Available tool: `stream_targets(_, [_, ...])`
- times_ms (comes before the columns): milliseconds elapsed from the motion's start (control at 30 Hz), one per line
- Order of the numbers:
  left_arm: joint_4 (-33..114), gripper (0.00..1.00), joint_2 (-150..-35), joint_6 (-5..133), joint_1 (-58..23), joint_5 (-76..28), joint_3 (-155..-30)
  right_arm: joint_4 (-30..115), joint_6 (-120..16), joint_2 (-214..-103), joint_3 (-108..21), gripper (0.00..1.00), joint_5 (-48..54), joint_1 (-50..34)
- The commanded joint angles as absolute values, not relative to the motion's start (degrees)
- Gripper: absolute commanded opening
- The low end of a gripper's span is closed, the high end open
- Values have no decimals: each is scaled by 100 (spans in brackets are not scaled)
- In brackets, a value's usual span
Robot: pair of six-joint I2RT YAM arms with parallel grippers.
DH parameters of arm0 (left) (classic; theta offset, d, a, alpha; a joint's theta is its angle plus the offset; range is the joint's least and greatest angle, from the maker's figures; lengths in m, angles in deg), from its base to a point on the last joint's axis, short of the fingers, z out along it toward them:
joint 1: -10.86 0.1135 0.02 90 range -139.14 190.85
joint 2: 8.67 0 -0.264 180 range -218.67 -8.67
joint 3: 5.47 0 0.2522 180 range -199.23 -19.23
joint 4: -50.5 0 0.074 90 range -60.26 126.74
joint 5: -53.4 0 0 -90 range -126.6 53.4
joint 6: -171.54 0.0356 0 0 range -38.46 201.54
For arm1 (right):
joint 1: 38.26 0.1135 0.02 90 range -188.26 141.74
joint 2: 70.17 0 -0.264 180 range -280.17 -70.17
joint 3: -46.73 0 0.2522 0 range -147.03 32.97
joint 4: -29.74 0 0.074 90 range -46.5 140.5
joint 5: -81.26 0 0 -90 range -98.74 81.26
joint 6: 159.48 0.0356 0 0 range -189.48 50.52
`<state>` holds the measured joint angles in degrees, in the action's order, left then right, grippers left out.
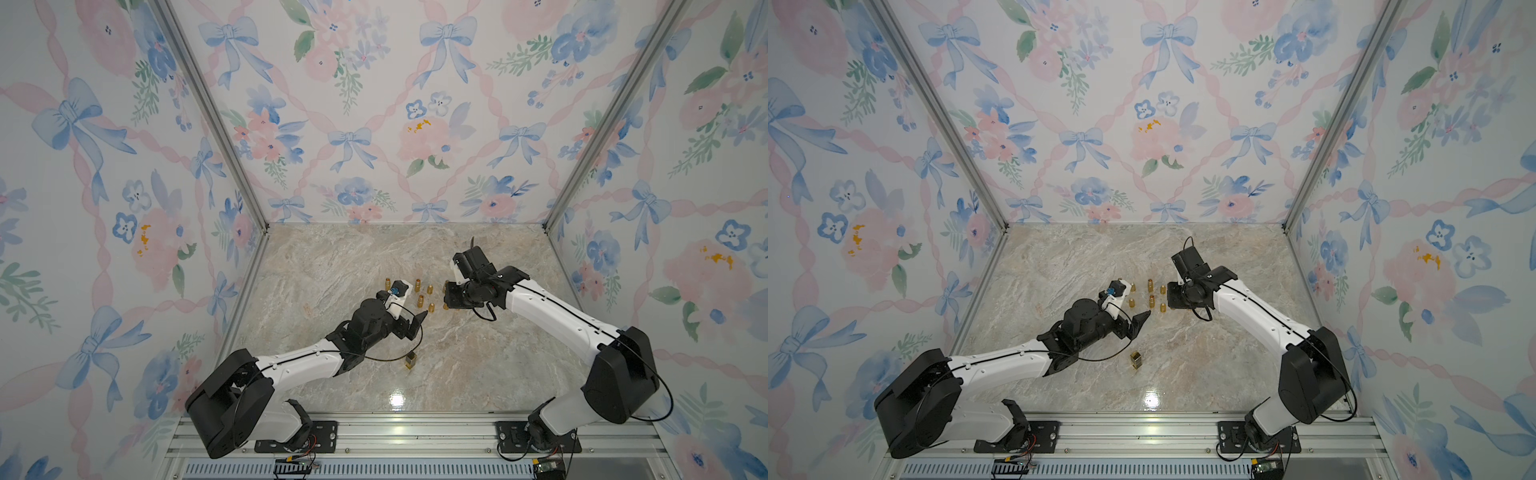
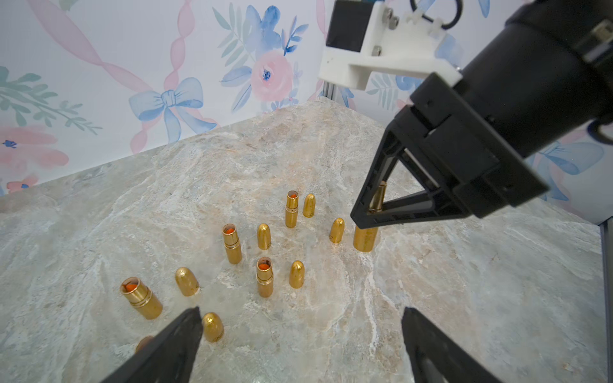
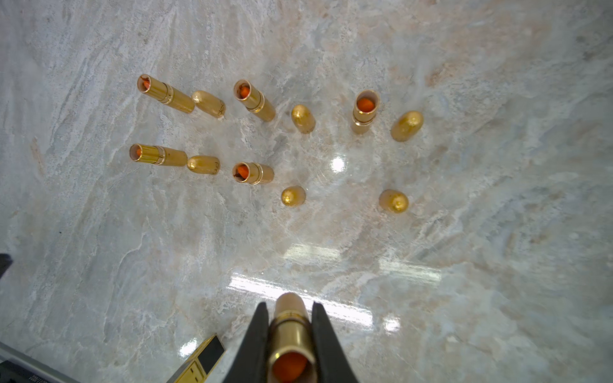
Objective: Open the lipstick cap
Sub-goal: Place the lipstick at the center of the board.
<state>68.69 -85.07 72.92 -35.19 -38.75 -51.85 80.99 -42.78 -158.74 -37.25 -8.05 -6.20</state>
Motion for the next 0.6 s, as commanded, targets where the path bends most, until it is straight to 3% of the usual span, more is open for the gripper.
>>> stream_targets(0, [6771, 98, -8321, 7006, -3485, -3999, -5066, 7672, -4382, -16071, -3494, 20, -1222, -618])
stream_targets(567, [6487, 98, -8702, 6757, -3485, -4101, -5303, 6678, -4590, -17058, -3195, 20, -1816, -644])
